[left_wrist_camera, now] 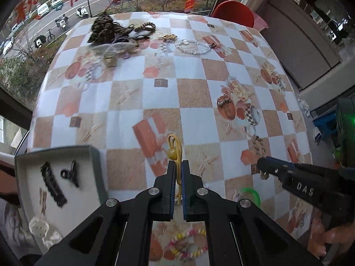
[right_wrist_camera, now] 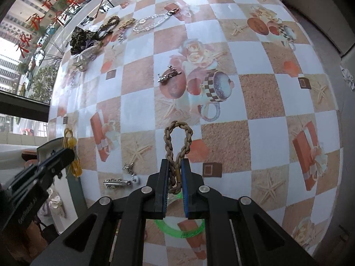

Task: Organize jewelry
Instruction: 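Carry hair tie and braided bracelet over the white tray and open both tools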

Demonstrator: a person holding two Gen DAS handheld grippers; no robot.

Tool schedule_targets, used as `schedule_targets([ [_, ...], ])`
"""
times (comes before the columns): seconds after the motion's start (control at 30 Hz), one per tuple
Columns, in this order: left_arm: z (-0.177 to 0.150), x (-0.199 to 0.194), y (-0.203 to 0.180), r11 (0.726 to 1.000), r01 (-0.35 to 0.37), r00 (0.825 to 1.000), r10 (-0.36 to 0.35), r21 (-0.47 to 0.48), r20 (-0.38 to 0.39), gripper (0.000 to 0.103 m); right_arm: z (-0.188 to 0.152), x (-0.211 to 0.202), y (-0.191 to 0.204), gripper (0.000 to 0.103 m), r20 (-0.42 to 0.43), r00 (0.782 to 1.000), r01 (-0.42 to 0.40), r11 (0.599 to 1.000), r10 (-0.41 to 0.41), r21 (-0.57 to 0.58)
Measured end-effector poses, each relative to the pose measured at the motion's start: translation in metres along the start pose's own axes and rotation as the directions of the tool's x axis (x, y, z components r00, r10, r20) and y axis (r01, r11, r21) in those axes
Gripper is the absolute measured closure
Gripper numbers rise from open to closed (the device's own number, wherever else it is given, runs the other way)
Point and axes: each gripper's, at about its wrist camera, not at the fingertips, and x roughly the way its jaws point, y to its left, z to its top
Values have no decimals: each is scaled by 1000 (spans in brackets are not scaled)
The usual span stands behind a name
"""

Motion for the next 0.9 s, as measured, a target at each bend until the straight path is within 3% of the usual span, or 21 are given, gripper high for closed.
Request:
schedule_targets([
  [0.4, -43, -41, 44, 995, -5, 1000, 8, -100, 30, 95, -15, -18, 48, 92, 0, 1000, -19, 996, 19, -88],
  [0.9, -100, -58, 125, 958, -54, 997, 65, -283, 30, 95, -35, -4, 166, 92, -69, 993, -116, 943, 99, -313],
])
